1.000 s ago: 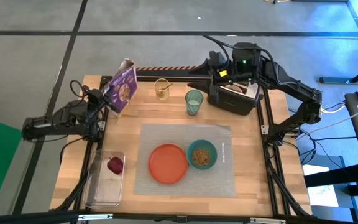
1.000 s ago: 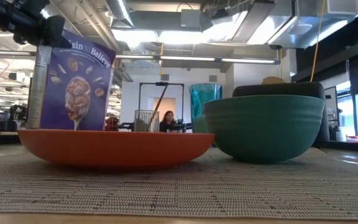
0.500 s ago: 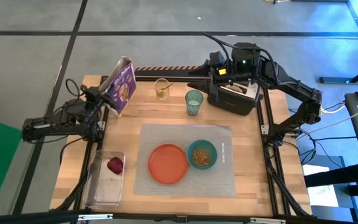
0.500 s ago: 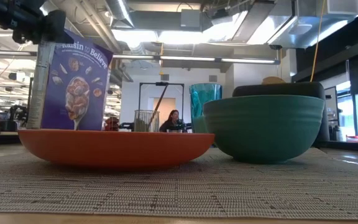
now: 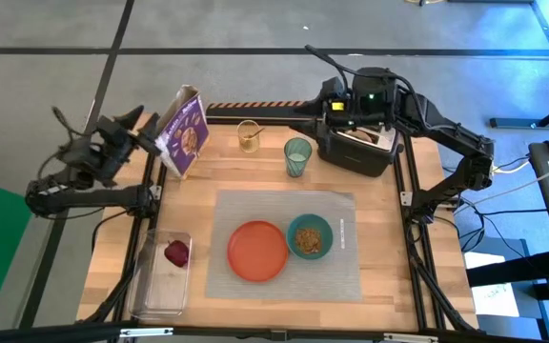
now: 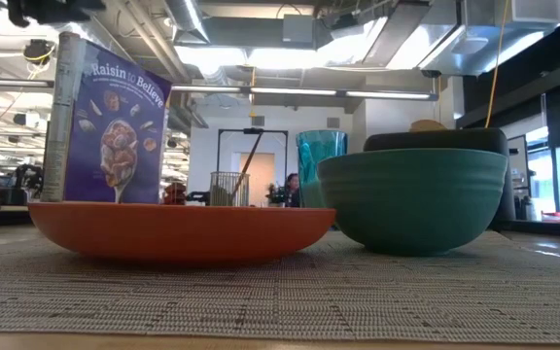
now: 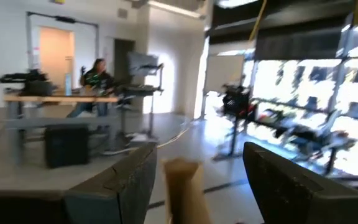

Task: Arrange a breakfast setting
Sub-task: Put the toasted bagel on the plate from the toaster

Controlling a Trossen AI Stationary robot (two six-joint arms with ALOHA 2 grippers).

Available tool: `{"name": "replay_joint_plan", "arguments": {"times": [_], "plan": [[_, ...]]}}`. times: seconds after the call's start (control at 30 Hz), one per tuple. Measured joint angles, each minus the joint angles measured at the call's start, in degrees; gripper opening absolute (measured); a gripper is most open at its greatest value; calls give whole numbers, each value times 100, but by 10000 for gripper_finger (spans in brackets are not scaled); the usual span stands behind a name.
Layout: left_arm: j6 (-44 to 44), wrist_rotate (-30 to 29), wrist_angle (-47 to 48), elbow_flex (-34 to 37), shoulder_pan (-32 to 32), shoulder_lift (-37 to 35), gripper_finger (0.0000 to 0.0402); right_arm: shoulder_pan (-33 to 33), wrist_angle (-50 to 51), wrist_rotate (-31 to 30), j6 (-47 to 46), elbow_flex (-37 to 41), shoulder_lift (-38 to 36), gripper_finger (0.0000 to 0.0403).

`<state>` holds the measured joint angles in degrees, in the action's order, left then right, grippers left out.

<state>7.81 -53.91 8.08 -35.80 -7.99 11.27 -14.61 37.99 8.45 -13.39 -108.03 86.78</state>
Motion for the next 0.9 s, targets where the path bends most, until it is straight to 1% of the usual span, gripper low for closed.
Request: {"name": "replay_joint_plan", "arguments": {"times": [0.13, 0.23, 0.3, 0.47, 0.53, 0.6, 0.67, 0.73, 0.83, 0.9], "plan": [[2, 393, 9, -424, 2, 373, 235, -15, 633, -909, -26, 0, 1, 248], [27, 730, -4, -800, 2, 1004, 232, -59, 991, -1306, -35, 0, 1, 248], [30, 983, 7, -1133, 2, 1565, 231, -152, 1164, -1324, -197, 0, -6, 248], [33, 1608, 67, -2228, 64, 3020, 230, -725, 1772, -834, -561, 2, -172, 248], [33, 1685, 254, -2667, 116, 3537, 230, -1050, 2143, -751, -586, 2, -275, 248], [-19, 1713, 361, -3020, 146, 4013, 230, -1368, 2578, -800, -589, 2, -344, 248], [-268, 1733, 550, -3253, 160, 4397, 230, -1667, 2974, -857, -587, 2, -371, 248], [-665, 1816, 686, -3386, 160, 4723, 230, -1931, 3435, -1082, -558, 2, -369, 248], [-1207, 2320, 887, -3413, 100, 5102, 230, -2283, 4201, -1583, -345, 21, -319, 248], [-1468, 2664, 1148, -3415, 55, 5314, 230, -2464, 4462, -1510, -118, 189, -305, 248]]}}
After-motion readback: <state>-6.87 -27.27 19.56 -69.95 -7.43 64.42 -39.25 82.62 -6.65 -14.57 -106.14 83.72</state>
